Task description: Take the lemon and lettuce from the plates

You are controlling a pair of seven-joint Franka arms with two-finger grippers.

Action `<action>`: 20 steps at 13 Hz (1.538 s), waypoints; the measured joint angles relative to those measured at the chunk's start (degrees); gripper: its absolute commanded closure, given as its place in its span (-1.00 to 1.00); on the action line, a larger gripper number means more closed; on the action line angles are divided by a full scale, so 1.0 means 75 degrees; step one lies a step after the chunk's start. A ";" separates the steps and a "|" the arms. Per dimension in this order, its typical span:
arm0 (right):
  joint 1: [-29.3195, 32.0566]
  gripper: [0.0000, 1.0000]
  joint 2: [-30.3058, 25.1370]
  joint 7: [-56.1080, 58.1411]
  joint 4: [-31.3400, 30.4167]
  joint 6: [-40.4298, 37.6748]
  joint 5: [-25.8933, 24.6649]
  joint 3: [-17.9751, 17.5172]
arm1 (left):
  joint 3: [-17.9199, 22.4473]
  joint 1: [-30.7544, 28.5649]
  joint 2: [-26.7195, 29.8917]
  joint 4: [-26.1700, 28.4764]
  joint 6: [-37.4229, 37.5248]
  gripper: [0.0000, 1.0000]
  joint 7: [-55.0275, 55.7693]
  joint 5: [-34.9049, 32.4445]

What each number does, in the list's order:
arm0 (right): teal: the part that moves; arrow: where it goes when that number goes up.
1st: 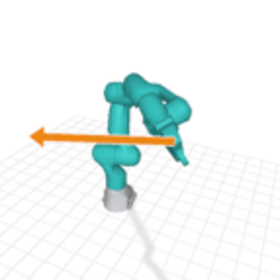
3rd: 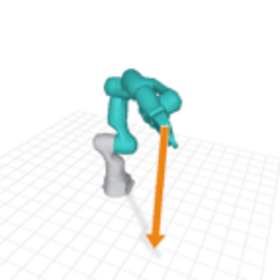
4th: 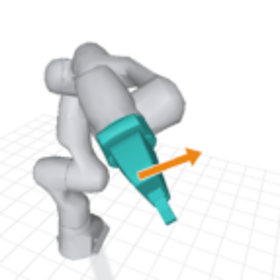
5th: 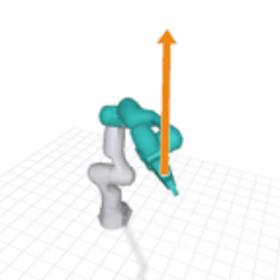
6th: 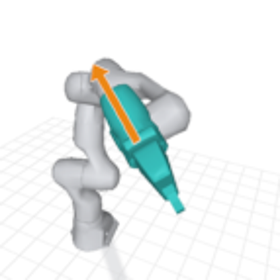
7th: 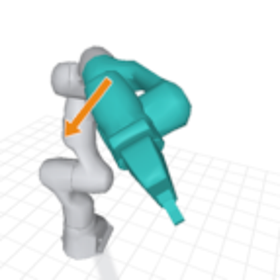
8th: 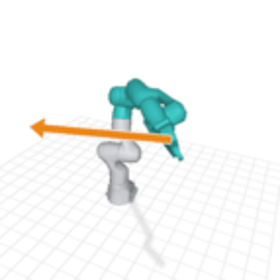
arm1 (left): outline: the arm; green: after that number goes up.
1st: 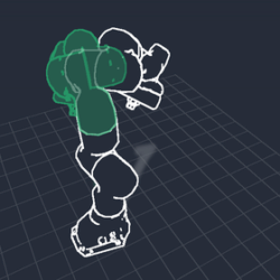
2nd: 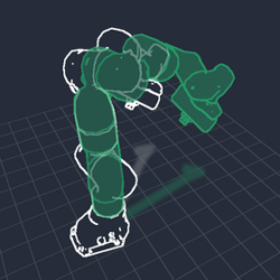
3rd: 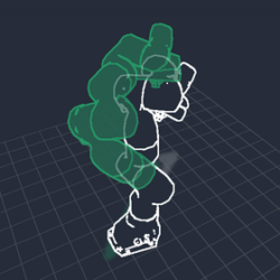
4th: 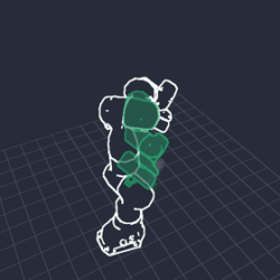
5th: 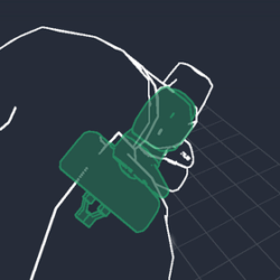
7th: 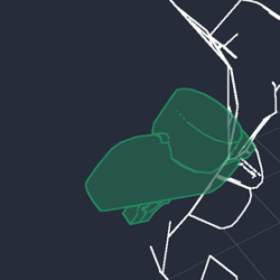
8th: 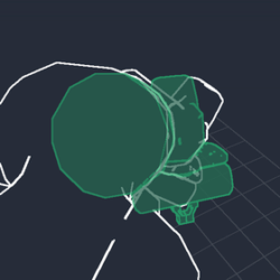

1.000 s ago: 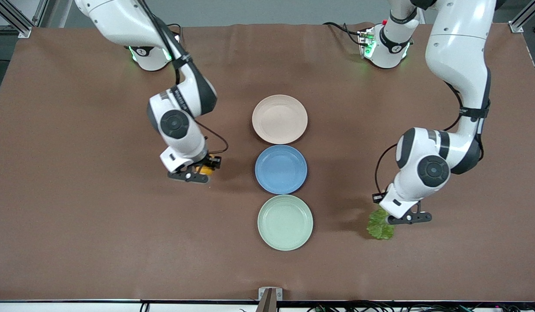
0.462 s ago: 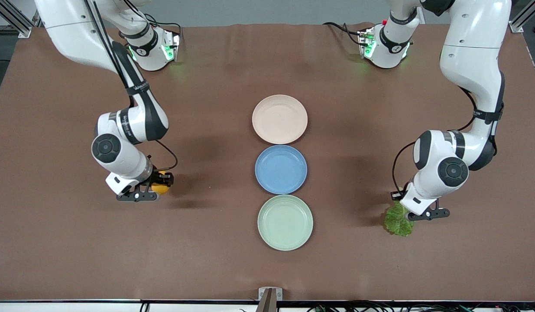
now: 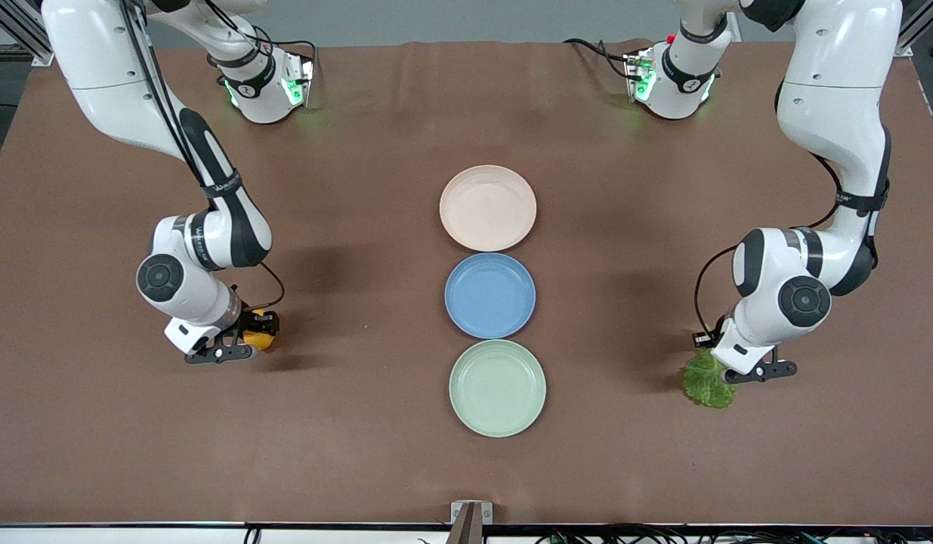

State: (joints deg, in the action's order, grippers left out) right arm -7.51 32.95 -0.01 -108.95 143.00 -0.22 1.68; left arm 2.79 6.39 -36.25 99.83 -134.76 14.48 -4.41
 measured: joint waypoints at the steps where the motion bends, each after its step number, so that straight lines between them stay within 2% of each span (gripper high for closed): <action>1: 0.0032 0.93 0.0029 0.0050 0.0046 -0.0004 0.0000 -0.0010 | -0.0006 0.0001 0.0012 -0.0058 -0.0036 -1.00 0.0000 0.0000; 4: 0.0074 0.93 0.0118 0.0224 0.0192 -0.0005 0.0000 -0.0015 | -0.0008 0.0002 0.0337 -0.0569 0.0055 -1.00 -0.0003 -0.0001; 5: 0.0097 0.93 0.0165 0.0270 0.0265 -0.0004 0.0000 -0.0014 | -0.0006 0.0000 0.0570 -0.0823 0.0380 -1.00 -0.0084 -0.0006; 6: 0.0119 0.78 0.0214 0.0310 0.0347 -0.0004 0.0000 -0.0014 | 0.0001 -0.0006 0.0790 -0.1194 0.1007 -1.00 -0.0343 -0.0009; 7: 0.0132 0.09 0.0254 0.0336 0.0418 -0.0012 0.0000 -0.0014 | 0.0010 -0.0018 0.0969 -0.1707 0.1888 -1.00 -0.0680 -0.0009; 8: 0.0136 -0.99 0.0287 0.0340 0.0473 -0.0028 0.0018 -0.0014 | 0.0013 -0.0037 0.1135 -0.2251 0.2868 -1.00 -0.0948 -0.0009; 10: 0.0137 -1.00 0.0326 0.0345 0.0563 -0.0119 0.0112 -0.0018 | 0.0027 -0.0078 0.1586 -0.2915 0.4295 -1.00 -0.1173 -0.0011; 12: 0.0136 -1.00 0.0346 0.0350 0.0818 -0.0567 0.0158 -0.0044 | 0.0033 -0.0085 0.2144 -0.3045 0.4910 -1.00 -0.1195 -0.0014; 16: 0.0142 -1.00 0.0149 0.0312 0.2215 -0.3069 0.0176 -0.0032 | 0.0009 -0.0086 0.3076 -0.3044 0.6206 -1.00 -0.1213 0.0106; 20: 0.0174 -1.00 -0.0607 -0.0155 0.3124 -0.5053 0.0175 0.0013 | -0.0020 -0.0090 0.3760 -0.2691 0.6903 -1.00 -0.1282 0.0507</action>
State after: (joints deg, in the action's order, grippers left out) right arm -6.21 28.40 -1.17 -85.52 105.10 1.09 1.78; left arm 2.64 5.72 -8.04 79.66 -82.98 4.87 -0.61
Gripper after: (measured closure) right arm 0.000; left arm 0.000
